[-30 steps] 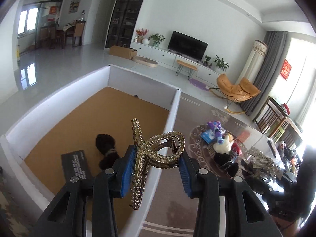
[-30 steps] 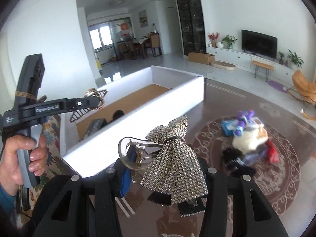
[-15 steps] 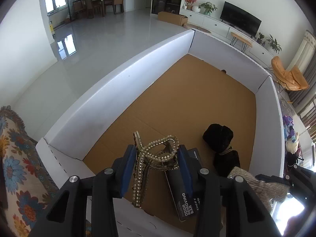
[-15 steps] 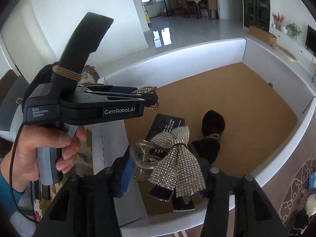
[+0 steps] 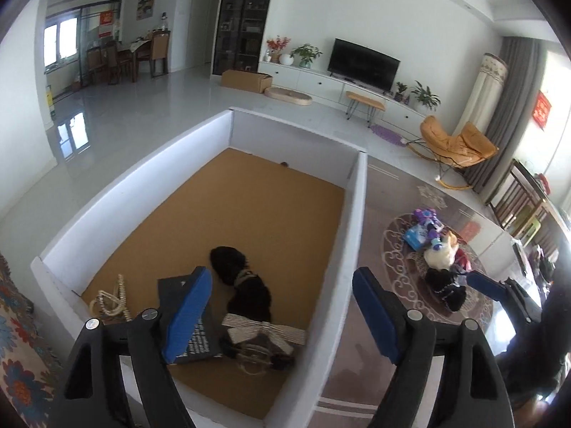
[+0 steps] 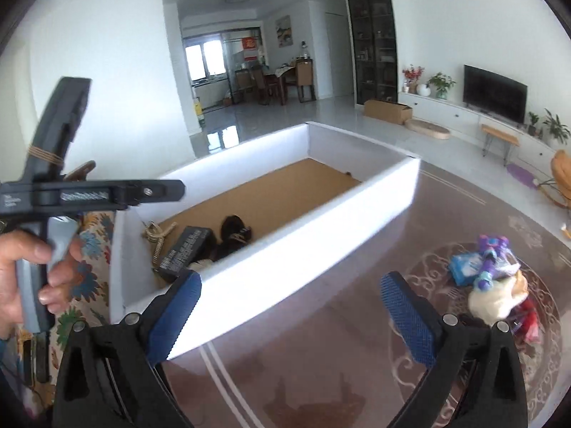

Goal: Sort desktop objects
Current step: 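Return both tools to the table pile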

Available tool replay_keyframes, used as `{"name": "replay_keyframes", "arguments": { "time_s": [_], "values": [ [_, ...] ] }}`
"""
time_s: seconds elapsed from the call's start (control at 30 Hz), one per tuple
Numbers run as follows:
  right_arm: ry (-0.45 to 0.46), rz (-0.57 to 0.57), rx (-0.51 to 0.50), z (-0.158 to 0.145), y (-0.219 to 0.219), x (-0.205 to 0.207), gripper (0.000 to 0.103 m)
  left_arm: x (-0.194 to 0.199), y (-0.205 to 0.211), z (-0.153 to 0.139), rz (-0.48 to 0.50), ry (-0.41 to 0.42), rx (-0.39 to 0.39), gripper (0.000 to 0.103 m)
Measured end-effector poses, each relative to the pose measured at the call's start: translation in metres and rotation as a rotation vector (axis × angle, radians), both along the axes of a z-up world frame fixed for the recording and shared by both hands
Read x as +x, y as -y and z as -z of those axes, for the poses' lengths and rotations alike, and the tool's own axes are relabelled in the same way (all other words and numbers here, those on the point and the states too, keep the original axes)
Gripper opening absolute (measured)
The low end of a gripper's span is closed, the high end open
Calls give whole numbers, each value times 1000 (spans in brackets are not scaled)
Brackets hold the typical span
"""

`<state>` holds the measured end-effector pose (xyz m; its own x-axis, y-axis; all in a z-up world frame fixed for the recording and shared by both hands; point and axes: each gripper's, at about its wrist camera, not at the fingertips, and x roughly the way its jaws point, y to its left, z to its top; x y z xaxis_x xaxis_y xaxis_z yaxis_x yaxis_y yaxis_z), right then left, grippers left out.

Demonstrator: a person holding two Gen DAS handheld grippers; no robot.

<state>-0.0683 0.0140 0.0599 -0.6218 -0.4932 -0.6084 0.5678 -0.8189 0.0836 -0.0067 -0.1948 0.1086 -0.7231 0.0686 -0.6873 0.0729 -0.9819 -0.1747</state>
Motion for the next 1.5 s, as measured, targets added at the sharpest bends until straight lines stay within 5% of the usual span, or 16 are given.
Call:
{"name": "replay_keyframes", "arguments": {
  "time_s": [0.07, 0.2, 0.47, 0.73, 1.5],
  "values": [
    [-15, 95, 69, 19, -45, 10, 101, 10, -45, 1, 96, -33, 5, 99],
    [62, 263, 198, 63, -129, 26, 101, 6, -127, 30, 272, 29, 13, 101],
    [217, 524, 220, 104, -234, 42, 101, -22, -206, 133, 310, 203, -116, 101],
    [257, 585, 176, 111, -241, 30, 103, -36, -221, 151, 277, 170, -196, 103],
    [257, 598, 179, 114, -239, 23, 103, -48, -224, 153, 295, 164, -190, 103]
  ]
}}
